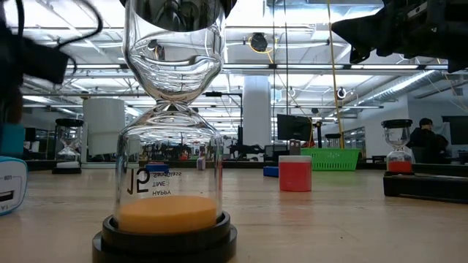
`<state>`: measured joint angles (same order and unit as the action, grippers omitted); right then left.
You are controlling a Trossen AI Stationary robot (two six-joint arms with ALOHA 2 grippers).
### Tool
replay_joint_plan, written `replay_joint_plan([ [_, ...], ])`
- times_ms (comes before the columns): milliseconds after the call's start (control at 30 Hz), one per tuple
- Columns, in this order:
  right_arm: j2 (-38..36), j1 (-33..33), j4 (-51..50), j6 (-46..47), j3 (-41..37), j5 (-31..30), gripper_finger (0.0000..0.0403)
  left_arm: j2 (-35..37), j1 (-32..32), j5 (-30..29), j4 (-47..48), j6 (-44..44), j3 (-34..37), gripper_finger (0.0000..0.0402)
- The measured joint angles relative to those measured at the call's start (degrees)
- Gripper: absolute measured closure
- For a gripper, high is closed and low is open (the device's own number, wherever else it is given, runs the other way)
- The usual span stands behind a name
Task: Pick & Place Office items
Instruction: Put the light blue digital clock into the black bin
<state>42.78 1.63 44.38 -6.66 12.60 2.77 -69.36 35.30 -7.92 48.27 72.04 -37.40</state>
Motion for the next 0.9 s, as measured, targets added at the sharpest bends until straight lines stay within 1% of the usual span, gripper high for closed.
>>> replay_joint_plan([
  [100,0.0,0.0,0.0,0.0,0.0,0.0,0.0403,0.0,0.8,-0.6,2.2,-1.0,-4.6,0.0355],
  [200,0.0,0.0,0.0,0.0,0.0,0.0,0.0403,0.0,2.8,-1.1,3.3,1.5,-8.7,0.0352],
  [367,0.0,0.0,0.0,0.0,0.0,0.0,0.0403,0.0,9.8,-1.5,3.3,14.2,-13.0,0.035],
  [567,0.0,0.0,0.0,0.0,0.0,0.0,0.0403,-0.5,21.2,-1.6,3.3,31.4,-14.3,0.0348],
  [733,0.0,0.0,-0.1,0.0,0.0,0.0,0.0403,-5.3,28.7,-1.8,2.3,43.0,-14.3,0.0347],
  [900,0.0,0.0,-0.1,0.0,0.0,0.0,0.0403,-11.8,31.3,0.1,-0.3,48.9,-14.3,0.0347],
])
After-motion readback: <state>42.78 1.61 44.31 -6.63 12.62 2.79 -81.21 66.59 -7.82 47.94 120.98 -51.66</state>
